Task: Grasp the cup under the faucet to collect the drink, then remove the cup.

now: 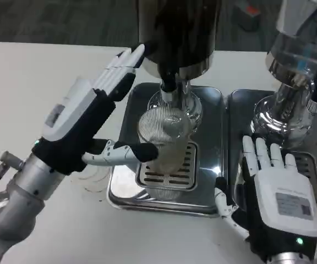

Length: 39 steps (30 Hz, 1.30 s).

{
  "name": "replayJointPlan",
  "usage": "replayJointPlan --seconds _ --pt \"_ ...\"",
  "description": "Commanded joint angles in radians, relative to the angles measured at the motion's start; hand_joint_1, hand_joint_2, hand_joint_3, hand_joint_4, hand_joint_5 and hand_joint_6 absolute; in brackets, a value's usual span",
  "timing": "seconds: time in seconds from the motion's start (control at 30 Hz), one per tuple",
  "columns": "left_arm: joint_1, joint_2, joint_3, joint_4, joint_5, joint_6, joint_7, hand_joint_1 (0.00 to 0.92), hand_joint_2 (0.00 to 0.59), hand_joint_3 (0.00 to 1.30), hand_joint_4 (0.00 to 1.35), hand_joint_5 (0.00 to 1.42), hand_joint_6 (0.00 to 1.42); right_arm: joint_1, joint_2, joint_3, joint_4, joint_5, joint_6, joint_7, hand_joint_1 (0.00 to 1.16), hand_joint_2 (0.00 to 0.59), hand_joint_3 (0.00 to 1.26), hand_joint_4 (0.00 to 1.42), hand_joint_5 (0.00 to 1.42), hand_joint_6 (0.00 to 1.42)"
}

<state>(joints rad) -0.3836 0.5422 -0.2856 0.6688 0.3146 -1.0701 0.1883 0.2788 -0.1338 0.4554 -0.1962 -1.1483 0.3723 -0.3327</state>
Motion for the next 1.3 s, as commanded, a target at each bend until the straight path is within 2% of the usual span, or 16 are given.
replayJointPlan --seconds 0.03,0.3,0.77,1.03,1.1,1.3 --pt "-0.011 -0.028 0.027 -0.013 -0.001 -0.004 -0.061 0.0 0.031 0.0 0.0 0.0 0.0 0.002 0.009 -0.004 -0.008 0.001 0.01 -0.001 0.19 0.473 0.0 0.0 0.0 0.0" --pt "-0.047 -0.083 0.052 0.011 0.0 -0.009 -0.125 0.0 0.034 0.0 0.0 0.0 0.0 0.017 0.03 0.0 -0.013 -0.004 0.026 -0.016 0.19 0.478 0.0 0.0 0.0 0.0" --pt "-0.023 -0.11 0.056 -0.003 0.016 -0.041 -0.176 0.0 0.047 0.0 0.0 0.08 0.06 0.017 0.04 -0.002 -0.01 -0.003 0.026 -0.017 0.19 0.482 0.01 0.0 0.0 0.0" --pt "-0.007 -0.105 0.07 -0.064 0.131 -0.053 -0.145 0.0 0.059 0.0 0.0 0.09 0.07 0.014 0.041 -0.003 -0.008 0.002 0.025 -0.014 0.19 0.482 0.01 0.0 0.0 0.0" --pt "-0.004 -0.097 0.073 -0.088 0.192 -0.049 -0.119 0.0 0.059 0.0 0.0 0.09 0.07 0.011 0.043 -0.005 -0.006 0.005 0.024 -0.014 0.19 0.482 0.01 0.0 0.0 0.0" --pt "-0.005 -0.089 0.064 -0.113 0.286 -0.038 -0.065 0.0 0.06 0.0 0.0 0.09 0.07 0.007 0.044 -0.005 -0.003 0.01 0.022 -0.014 0.19 0.482 0.01 0.0 0.0 0.0"
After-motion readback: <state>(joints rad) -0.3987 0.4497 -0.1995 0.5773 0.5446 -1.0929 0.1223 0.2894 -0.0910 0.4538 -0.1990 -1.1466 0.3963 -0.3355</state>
